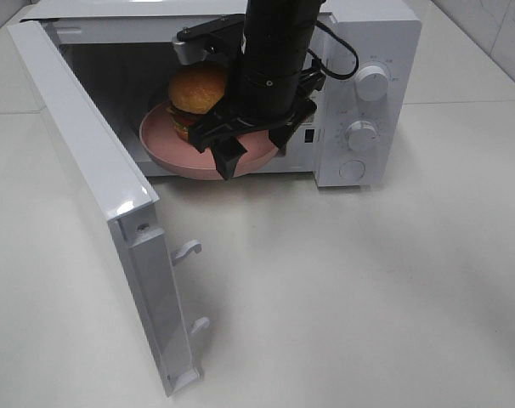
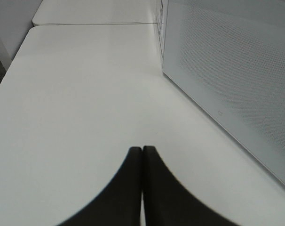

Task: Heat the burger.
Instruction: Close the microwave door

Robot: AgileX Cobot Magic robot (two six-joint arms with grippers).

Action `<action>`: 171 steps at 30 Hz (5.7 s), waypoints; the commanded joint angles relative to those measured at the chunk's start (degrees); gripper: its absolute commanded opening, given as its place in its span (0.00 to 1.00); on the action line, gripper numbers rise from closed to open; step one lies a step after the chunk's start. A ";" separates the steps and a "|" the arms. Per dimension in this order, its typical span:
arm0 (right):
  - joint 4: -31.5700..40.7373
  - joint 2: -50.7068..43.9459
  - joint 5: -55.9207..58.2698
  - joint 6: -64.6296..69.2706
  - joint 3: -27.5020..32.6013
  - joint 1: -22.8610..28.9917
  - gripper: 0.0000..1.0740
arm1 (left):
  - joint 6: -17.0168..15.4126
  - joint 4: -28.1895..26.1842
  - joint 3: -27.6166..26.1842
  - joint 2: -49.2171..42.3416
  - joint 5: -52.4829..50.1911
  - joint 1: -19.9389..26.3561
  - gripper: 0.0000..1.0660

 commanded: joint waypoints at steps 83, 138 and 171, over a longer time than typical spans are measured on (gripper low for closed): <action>4.47 -85.89 9.28 0.00 63.48 -38.04 0.67 | 0.00 0.11 0.11 -1.15 -0.80 0.00 0.00; 4.47 -120.89 -1.20 -2.18 72.14 -38.04 0.67 | 0.00 0.34 0.11 -1.15 -0.80 -1.32 0.00; 4.47 -120.89 -1.20 -2.12 72.14 -38.04 0.67 | 11.00 -8.82 -1.60 18.28 -26.36 -1.32 0.00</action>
